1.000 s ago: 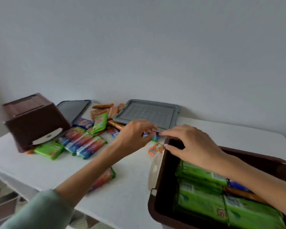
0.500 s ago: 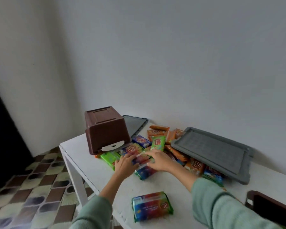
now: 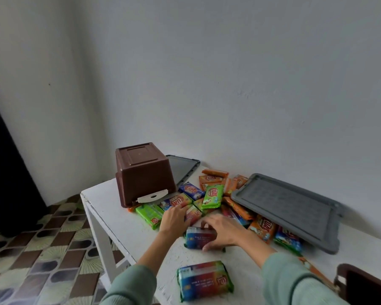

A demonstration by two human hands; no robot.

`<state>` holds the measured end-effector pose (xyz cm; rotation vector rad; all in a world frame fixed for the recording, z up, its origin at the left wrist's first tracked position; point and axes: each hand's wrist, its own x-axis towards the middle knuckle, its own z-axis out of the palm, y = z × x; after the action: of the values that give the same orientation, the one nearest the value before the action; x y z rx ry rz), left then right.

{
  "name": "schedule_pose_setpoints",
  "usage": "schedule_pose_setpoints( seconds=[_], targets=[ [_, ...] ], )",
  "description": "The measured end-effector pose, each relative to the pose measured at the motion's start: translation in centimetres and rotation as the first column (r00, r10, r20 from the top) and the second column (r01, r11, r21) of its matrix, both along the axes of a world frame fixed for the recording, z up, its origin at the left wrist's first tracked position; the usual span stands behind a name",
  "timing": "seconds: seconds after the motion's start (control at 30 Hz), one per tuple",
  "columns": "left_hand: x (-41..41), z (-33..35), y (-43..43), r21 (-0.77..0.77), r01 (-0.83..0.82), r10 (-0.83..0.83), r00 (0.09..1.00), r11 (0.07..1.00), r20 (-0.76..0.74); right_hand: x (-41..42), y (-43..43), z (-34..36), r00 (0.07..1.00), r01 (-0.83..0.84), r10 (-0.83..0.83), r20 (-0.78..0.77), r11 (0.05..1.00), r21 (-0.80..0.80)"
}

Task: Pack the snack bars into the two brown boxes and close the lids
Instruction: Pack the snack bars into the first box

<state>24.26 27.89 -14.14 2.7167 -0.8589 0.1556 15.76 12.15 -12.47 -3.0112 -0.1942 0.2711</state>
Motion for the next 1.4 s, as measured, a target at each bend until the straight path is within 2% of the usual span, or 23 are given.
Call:
schedule_pose_setpoints(
  seconds=[0.1, 0.2, 0.47, 0.67, 0.8, 0.93, 1.1, 1.27, 1.4],
  targets=[
    [0.5, 0.1, -0.6, 0.082, -0.038, 0.047, 0.993, 0.996, -0.106, -0.8, 0.5, 0.0, 1.000, 0.014, -0.014, -0.021, 1.000, -0.006],
    [0.9, -0.4, -0.7, 0.063, -0.063, 0.076, 0.969, 0.996, -0.235, -1.1, 1.3, -0.5, 1.000, -0.005, 0.006, -0.031, 1.000, 0.025],
    [1.2, -1.0, -0.8, -0.060, -0.160, 0.143, 0.966, 0.985, -0.217, -0.9, 1.8, -0.5, 1.000, 0.027, -0.025, -0.019, 0.996, 0.084],
    [0.1, 0.6, -1.3, -0.280, -0.134, 0.085, 0.980, 0.951, -0.178, -1.7, 0.6, 1.3, 0.995, 0.082, -0.087, 0.050, 0.992, 0.096],
    [-1.3, 5.1, -3.3, -0.384, -0.031, -0.032, 0.987, 0.923, -0.158, -4.5, -1.3, 5.3, 0.968, 0.144, -0.163, 0.189, 0.983, 0.115],
    [-4.8, 10.0, -7.0, -0.500, 0.131, -0.205, 0.974, 0.856, -0.097, -9.8, -3.5, 9.9, 0.915, 0.218, -0.253, 0.315, 0.965, 0.143],
    [-11.0, 13.3, -11.6, -0.519, 0.306, -0.390, 0.919, 0.798, -0.058, -18.7, -6.0, 13.3, 0.839, 0.378, -0.405, 0.364, 0.914, 0.147],
    [-18.9, 13.9, -14.3, -0.482, 0.506, -0.591, 0.806, 0.715, -0.032, -29.0, -7.3, 14.2, 0.759, 0.540, -0.560, 0.333, 0.826, 0.161],
    [-24.4, 13.0, -14.9, -0.420, 0.681, -0.775, 0.625, 0.600, -0.094, -36.5, -8.5, 13.1, 0.723, 0.655, -0.655, 0.220, 0.751, 0.085]
  ],
)
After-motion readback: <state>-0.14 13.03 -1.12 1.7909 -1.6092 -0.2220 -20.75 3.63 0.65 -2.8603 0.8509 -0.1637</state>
